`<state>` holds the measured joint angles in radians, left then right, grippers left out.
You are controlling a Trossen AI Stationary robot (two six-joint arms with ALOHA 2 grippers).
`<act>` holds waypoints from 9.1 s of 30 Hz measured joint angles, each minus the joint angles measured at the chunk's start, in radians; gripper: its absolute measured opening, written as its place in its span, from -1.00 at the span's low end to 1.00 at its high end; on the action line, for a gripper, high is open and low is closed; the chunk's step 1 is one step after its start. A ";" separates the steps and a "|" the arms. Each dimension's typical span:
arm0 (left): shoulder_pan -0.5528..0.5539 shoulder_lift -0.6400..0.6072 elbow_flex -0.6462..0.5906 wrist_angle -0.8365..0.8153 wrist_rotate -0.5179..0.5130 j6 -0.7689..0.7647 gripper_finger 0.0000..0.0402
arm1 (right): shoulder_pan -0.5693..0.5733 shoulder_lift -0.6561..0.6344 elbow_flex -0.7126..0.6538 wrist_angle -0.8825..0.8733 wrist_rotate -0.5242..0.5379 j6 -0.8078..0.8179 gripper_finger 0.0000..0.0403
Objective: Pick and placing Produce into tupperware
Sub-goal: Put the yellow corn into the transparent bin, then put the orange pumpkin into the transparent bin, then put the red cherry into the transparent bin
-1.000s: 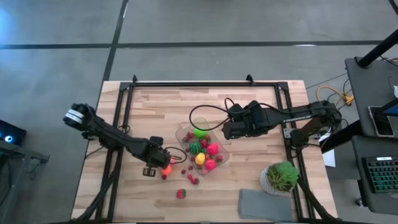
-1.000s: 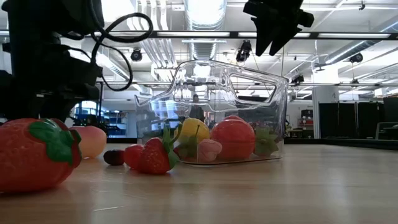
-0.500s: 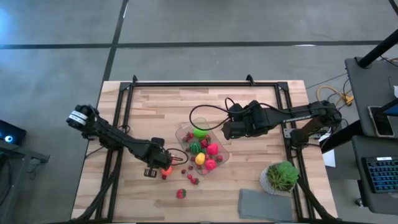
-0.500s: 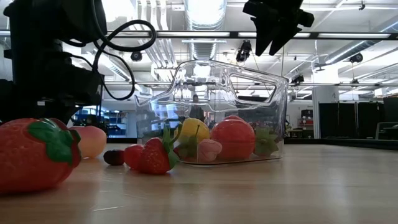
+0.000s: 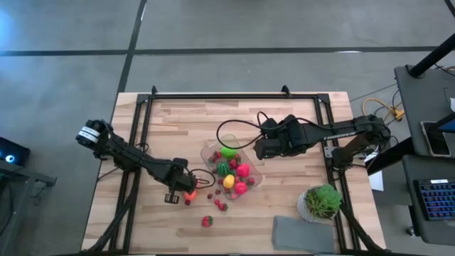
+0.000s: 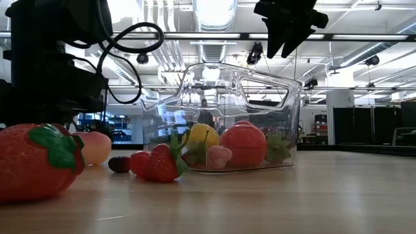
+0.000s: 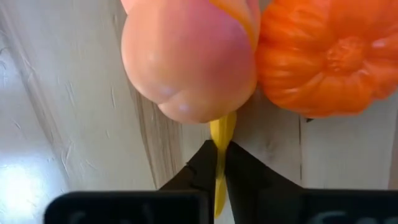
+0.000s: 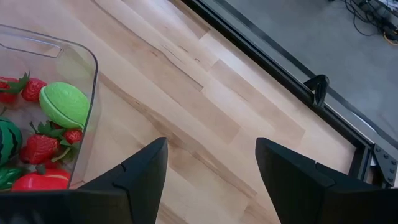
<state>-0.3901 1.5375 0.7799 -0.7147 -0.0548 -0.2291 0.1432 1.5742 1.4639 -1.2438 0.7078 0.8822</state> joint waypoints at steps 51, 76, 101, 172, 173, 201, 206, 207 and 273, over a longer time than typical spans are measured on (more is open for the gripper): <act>0.332 -0.094 0.334 0.138 0.060 -0.318 0.08 | 0.149 -0.294 -0.070 -0.031 0.067 0.199 0.18; -0.163 -0.130 0.154 -0.077 0.042 -0.550 0.21 | 0.194 -0.174 -0.228 0.293 -0.274 -0.070 0.18; -0.188 0.019 0.154 0.001 -0.195 -0.859 0.51 | 0.200 -0.113 -0.229 0.292 -0.289 -0.026 0.18; 0.337 -0.174 0.181 0.520 -0.162 -0.489 0.15 | 0.199 -0.270 -0.226 0.270 -0.008 0.087 0.18; 0.341 -0.161 0.182 0.518 -0.121 -0.526 0.16 | 0.199 -0.279 -0.226 0.270 0.001 0.087 0.18; -0.047 -0.225 0.170 0.083 0.237 -0.635 0.83 | 0.190 -0.288 -0.240 0.256 -0.062 0.019 0.18; -0.205 -0.178 0.149 0.082 0.032 -0.673 0.83 | 0.192 -0.288 -0.243 0.255 -0.059 0.015 0.18; -0.224 -0.161 0.149 0.080 -0.025 -0.661 0.83 | 0.191 -0.288 -0.243 0.255 -0.058 0.015 0.18; -0.251 0.042 0.168 0.067 -0.112 -0.388 -0.74 | 0.190 -0.288 -0.321 0.292 -0.068 0.060 0.18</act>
<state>-0.6411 1.5791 0.9479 -0.6477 -0.1668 -0.6176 0.3336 1.2865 1.1431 -0.9517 0.6395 0.9421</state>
